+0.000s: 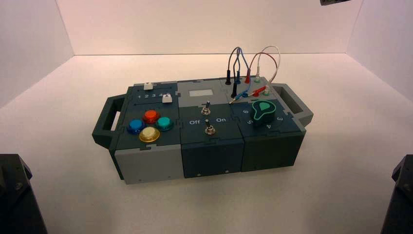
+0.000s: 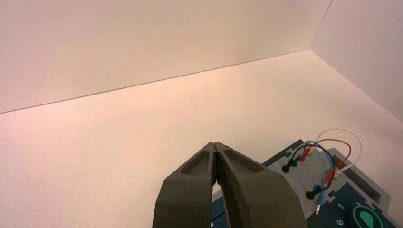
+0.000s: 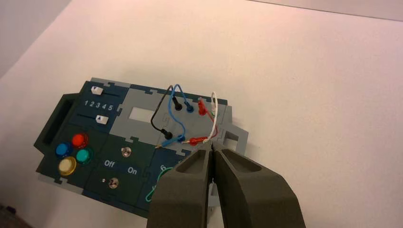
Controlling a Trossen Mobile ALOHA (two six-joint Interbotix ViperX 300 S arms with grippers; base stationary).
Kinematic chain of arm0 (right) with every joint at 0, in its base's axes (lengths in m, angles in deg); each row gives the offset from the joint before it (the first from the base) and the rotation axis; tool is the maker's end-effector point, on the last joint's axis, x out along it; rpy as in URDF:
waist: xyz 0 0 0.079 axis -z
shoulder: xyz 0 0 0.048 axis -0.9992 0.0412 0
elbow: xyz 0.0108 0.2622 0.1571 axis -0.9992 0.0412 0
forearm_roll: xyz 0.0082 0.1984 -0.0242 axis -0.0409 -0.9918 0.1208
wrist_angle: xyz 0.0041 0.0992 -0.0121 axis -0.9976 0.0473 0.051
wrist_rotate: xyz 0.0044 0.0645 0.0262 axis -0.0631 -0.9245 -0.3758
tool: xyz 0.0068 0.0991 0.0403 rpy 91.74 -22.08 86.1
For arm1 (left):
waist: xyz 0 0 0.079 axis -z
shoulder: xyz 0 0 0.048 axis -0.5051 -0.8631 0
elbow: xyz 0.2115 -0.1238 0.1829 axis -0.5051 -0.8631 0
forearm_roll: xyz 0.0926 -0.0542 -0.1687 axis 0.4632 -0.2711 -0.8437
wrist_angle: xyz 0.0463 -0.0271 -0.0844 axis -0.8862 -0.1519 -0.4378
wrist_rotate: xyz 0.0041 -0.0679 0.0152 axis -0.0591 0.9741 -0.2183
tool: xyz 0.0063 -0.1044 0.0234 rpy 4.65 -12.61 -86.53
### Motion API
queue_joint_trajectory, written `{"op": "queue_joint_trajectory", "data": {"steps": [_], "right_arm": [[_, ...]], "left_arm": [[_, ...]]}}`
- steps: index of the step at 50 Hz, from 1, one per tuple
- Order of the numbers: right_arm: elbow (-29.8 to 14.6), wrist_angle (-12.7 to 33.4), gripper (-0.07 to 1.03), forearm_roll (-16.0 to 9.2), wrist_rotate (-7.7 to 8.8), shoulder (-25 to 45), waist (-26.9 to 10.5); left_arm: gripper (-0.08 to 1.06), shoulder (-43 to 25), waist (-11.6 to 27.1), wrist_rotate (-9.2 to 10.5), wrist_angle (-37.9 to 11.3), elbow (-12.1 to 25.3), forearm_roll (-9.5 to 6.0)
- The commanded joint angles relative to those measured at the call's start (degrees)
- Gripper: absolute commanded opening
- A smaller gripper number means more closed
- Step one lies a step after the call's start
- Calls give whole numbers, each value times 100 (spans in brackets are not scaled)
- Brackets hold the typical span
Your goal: Pull the white wire.
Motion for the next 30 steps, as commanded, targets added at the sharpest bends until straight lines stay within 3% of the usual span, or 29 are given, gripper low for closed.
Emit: {"op": "queue_joint_trajectory", "data": {"steps": [1,30], "right_arm": [[-70,-26,-3,-26,-9,26,-26],[-53,-35,-1,-44,0,193,-26]], "left_arm": [[-3,0,-18,-35,53,229,9],[-3,-281,-18,-35,9,387,9]]}}
